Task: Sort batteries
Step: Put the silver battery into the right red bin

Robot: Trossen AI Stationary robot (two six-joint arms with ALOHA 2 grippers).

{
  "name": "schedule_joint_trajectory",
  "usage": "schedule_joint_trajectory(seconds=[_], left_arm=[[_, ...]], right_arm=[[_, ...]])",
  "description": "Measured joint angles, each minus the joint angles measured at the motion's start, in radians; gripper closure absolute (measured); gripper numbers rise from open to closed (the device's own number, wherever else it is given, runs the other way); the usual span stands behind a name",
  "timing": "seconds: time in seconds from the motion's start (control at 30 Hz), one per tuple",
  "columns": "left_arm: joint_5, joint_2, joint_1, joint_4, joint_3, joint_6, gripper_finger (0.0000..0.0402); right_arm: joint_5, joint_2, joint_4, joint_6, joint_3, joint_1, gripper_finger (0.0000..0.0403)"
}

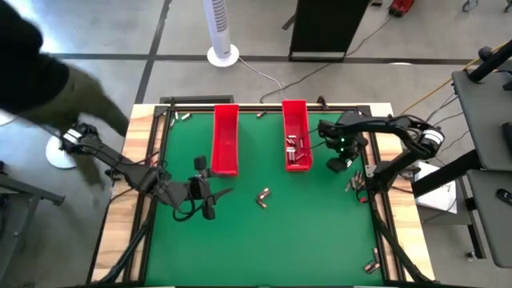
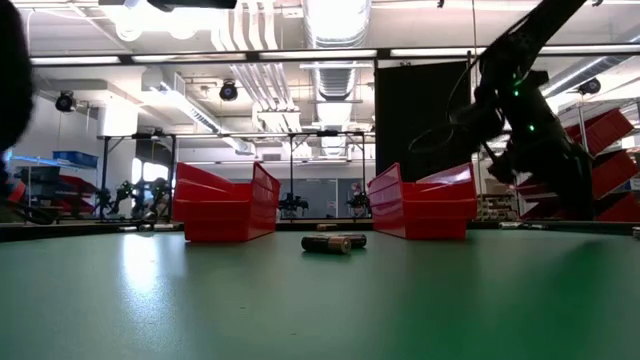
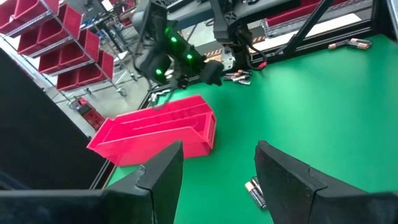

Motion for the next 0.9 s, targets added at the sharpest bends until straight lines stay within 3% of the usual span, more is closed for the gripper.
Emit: schedule_joint_trajectory(seconds=[0.5,0.9], left_arm=[[0.052,-0.002,-0.015,0.040,0.000,0.044,0.0222],[0.052,-0.002,-0.015,0.041,0.000,0.044,0.0222]], right_arm=[[-0.004,-0.219,-0.053,0.036,0.293,0.005,0.0178],[0.030,-0.164,0.005,-0.001,0.503,0.135,0.0178]])
